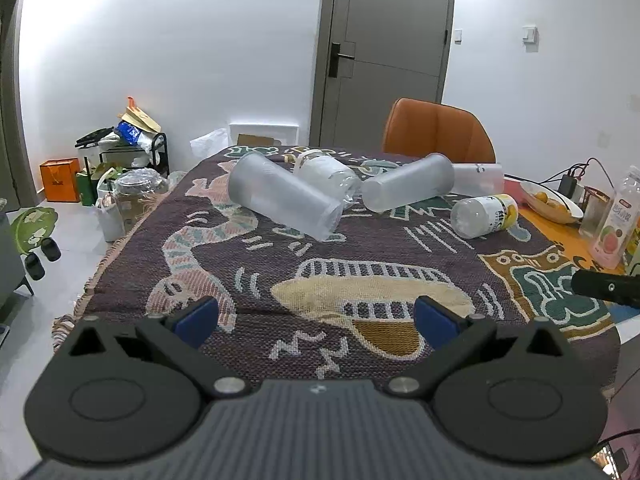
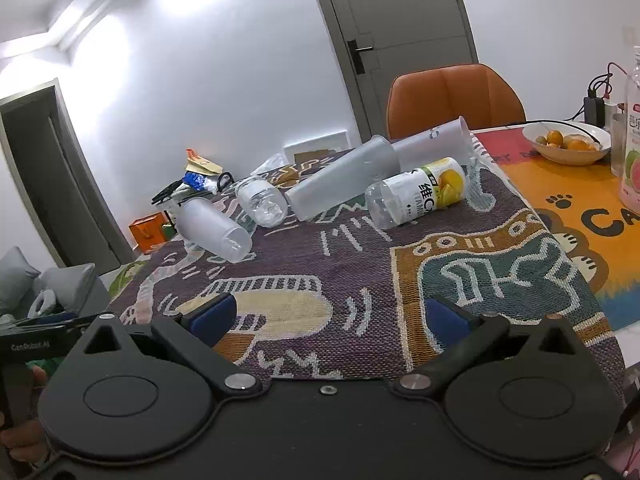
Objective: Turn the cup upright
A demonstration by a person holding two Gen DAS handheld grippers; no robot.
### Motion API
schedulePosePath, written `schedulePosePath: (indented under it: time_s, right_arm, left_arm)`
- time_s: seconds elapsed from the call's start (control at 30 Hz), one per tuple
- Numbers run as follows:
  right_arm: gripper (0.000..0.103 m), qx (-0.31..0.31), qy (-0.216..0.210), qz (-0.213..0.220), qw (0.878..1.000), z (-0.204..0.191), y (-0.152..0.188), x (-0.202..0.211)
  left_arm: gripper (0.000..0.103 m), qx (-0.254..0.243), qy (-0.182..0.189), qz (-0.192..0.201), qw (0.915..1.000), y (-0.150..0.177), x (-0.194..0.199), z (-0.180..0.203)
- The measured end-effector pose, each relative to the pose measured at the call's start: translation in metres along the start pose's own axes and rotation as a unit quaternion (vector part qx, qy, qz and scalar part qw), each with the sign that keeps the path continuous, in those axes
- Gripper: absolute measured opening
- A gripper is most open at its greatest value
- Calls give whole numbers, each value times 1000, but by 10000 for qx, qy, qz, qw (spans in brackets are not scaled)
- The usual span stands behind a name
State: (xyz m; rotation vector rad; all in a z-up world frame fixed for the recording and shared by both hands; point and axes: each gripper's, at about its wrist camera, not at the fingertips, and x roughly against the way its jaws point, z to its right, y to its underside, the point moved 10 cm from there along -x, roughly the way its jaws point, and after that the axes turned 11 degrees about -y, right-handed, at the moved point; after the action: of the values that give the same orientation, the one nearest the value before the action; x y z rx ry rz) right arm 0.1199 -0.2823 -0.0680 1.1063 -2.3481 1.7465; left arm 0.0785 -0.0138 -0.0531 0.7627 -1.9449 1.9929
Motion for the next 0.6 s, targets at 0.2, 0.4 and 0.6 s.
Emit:
schedulePosePath:
  time_s: [0.2,0.4,0.6]
  right_arm:
    - [103,-30,-53,-9,10000,-1,0,0]
    - [103,-33,-47,1,10000,0,0,1]
    - [103,-21,-31,-16,10000,-1,0,1]
  left_arm:
    - [103,8,-50,-26,10000,1,-1,-2]
    - [103,-2,-45,-42,10000,0,-2,-1]
    - [103,-50,-68,0,10000,-1,0,-3]
